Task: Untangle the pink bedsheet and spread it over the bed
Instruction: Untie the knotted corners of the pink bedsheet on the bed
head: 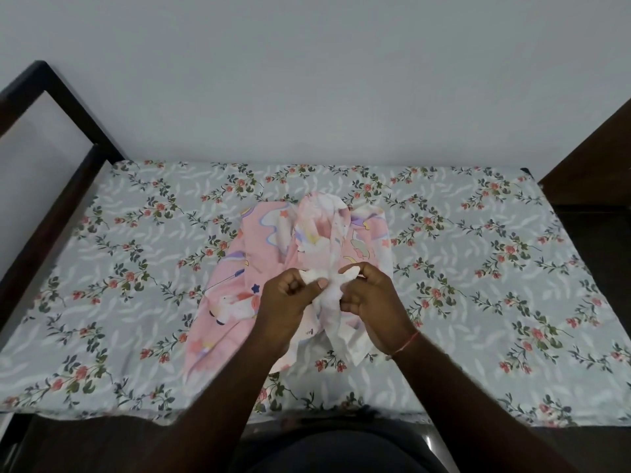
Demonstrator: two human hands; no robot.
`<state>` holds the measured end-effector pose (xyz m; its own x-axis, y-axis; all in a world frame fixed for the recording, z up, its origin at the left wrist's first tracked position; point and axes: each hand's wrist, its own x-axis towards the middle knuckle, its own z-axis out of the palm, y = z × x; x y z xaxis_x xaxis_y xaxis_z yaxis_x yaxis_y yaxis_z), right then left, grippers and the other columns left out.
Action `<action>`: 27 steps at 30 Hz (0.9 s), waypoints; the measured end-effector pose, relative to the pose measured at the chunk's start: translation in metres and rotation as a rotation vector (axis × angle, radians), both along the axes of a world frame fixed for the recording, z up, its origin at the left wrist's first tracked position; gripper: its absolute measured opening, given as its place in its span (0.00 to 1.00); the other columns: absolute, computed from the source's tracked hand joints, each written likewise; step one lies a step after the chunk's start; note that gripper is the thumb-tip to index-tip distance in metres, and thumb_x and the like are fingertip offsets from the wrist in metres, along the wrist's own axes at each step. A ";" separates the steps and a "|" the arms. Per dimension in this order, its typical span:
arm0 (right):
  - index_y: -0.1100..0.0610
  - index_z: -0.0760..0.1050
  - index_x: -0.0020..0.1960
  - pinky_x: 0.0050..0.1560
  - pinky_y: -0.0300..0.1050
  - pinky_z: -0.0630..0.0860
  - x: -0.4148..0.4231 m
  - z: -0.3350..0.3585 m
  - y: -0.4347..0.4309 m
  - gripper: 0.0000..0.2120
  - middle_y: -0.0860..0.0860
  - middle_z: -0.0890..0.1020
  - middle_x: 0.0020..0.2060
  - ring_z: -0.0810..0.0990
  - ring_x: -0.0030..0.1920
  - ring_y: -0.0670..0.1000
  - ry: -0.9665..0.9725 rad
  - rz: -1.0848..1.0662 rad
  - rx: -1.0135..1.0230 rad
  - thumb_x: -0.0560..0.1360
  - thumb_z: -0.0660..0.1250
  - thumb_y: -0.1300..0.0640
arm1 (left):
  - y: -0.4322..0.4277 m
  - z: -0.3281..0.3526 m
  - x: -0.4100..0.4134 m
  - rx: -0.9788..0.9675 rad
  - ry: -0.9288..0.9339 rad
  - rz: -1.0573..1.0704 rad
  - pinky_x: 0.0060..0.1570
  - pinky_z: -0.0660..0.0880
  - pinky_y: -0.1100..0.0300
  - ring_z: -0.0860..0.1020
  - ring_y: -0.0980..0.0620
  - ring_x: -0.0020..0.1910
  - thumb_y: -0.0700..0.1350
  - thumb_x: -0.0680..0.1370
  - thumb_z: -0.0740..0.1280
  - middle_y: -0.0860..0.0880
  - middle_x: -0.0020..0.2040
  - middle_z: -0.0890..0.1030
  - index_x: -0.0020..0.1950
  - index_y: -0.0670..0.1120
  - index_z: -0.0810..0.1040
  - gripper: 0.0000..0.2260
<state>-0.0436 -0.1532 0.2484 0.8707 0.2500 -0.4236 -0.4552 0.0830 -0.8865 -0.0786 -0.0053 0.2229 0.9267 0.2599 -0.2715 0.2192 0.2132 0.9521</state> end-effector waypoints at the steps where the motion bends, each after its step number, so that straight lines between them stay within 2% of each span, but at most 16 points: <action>1: 0.59 0.75 0.49 0.51 0.56 0.78 -0.002 0.005 -0.002 0.08 0.60 0.81 0.44 0.81 0.46 0.58 0.026 0.057 0.096 0.76 0.60 0.68 | 0.005 0.003 0.001 0.080 -0.012 0.063 0.42 0.76 0.43 0.72 0.47 0.36 0.48 0.66 0.76 0.32 0.35 0.75 0.39 0.33 0.73 0.21; 2: 0.60 0.74 0.51 0.54 0.55 0.77 -0.004 0.010 -0.005 0.09 0.60 0.81 0.46 0.82 0.47 0.57 0.026 0.109 0.162 0.77 0.58 0.69 | 0.009 0.006 0.002 0.186 -0.026 0.128 0.38 0.75 0.47 0.70 0.49 0.33 0.47 0.68 0.76 0.35 0.31 0.73 0.37 0.36 0.71 0.19; 4: 0.61 0.73 0.55 0.56 0.53 0.79 -0.008 0.015 -0.008 0.10 0.62 0.80 0.46 0.82 0.48 0.56 -0.043 0.185 0.116 0.78 0.57 0.70 | 0.013 0.013 0.004 0.402 -0.074 0.184 0.33 0.72 0.54 0.68 0.52 0.29 0.45 0.71 0.75 0.45 0.27 0.72 0.35 0.45 0.71 0.13; 6: 0.64 0.72 0.55 0.53 0.51 0.81 -0.007 0.020 -0.007 0.06 0.63 0.81 0.42 0.83 0.46 0.55 -0.162 0.208 -0.036 0.78 0.60 0.68 | 0.008 0.027 0.003 0.483 -0.136 0.122 0.32 0.70 0.61 0.68 0.58 0.27 0.42 0.74 0.72 0.54 0.25 0.74 0.33 0.52 0.72 0.13; 8: 0.65 0.74 0.50 0.49 0.50 0.82 -0.006 0.026 -0.003 0.04 0.61 0.84 0.39 0.84 0.42 0.54 -0.285 0.221 -0.153 0.77 0.65 0.65 | 0.004 0.033 -0.002 0.500 -0.167 0.029 0.32 0.71 0.66 0.73 0.60 0.28 0.39 0.76 0.69 0.56 0.27 0.78 0.33 0.52 0.75 0.13; 11: 0.63 0.75 0.43 0.42 0.43 0.82 -0.006 0.035 0.004 0.05 0.56 0.84 0.35 0.84 0.36 0.51 -0.425 0.250 -0.281 0.74 0.70 0.62 | 0.005 0.036 -0.011 0.493 -0.193 -0.049 0.40 0.78 0.52 0.82 0.46 0.38 0.40 0.79 0.65 0.47 0.35 0.83 0.40 0.44 0.82 0.09; 14: 0.64 0.75 0.42 0.40 0.42 0.82 -0.008 0.037 0.010 0.06 0.56 0.84 0.34 0.84 0.34 0.51 -0.466 0.252 -0.311 0.74 0.70 0.61 | 0.010 0.035 -0.018 0.405 -0.197 -0.052 0.46 0.78 0.44 0.82 0.41 0.43 0.42 0.80 0.64 0.44 0.40 0.84 0.45 0.42 0.84 0.10; 17: 0.64 0.75 0.43 0.39 0.43 0.82 -0.011 0.036 0.013 0.06 0.57 0.84 0.34 0.84 0.35 0.51 -0.480 0.238 -0.340 0.75 0.69 0.61 | 0.015 0.035 -0.023 0.390 -0.209 -0.104 0.46 0.76 0.38 0.80 0.36 0.43 0.51 0.79 0.62 0.37 0.41 0.82 0.45 0.39 0.80 0.16; 19: 0.63 0.76 0.43 0.39 0.43 0.82 -0.012 0.033 0.016 0.05 0.56 0.84 0.33 0.84 0.34 0.51 -0.491 0.225 -0.359 0.75 0.69 0.61 | 0.018 0.035 -0.026 0.386 -0.206 -0.114 0.47 0.75 0.37 0.78 0.36 0.43 0.52 0.79 0.61 0.36 0.41 0.81 0.45 0.38 0.79 0.18; 23: 0.62 0.76 0.43 0.39 0.43 0.82 -0.016 0.030 0.020 0.05 0.55 0.84 0.33 0.84 0.34 0.50 -0.520 0.247 -0.389 0.75 0.69 0.61 | 0.019 0.034 -0.031 0.392 -0.184 -0.133 0.50 0.76 0.40 0.80 0.39 0.45 0.48 0.80 0.59 0.40 0.42 0.82 0.47 0.40 0.81 0.15; 27: 0.61 0.75 0.43 0.39 0.40 0.81 -0.019 0.028 0.022 0.04 0.54 0.84 0.34 0.84 0.34 0.47 -0.571 0.269 -0.409 0.76 0.68 0.60 | 0.023 0.030 -0.036 0.540 -0.225 -0.214 0.46 0.76 0.44 0.80 0.45 0.43 0.54 0.79 0.57 0.45 0.41 0.83 0.47 0.43 0.80 0.18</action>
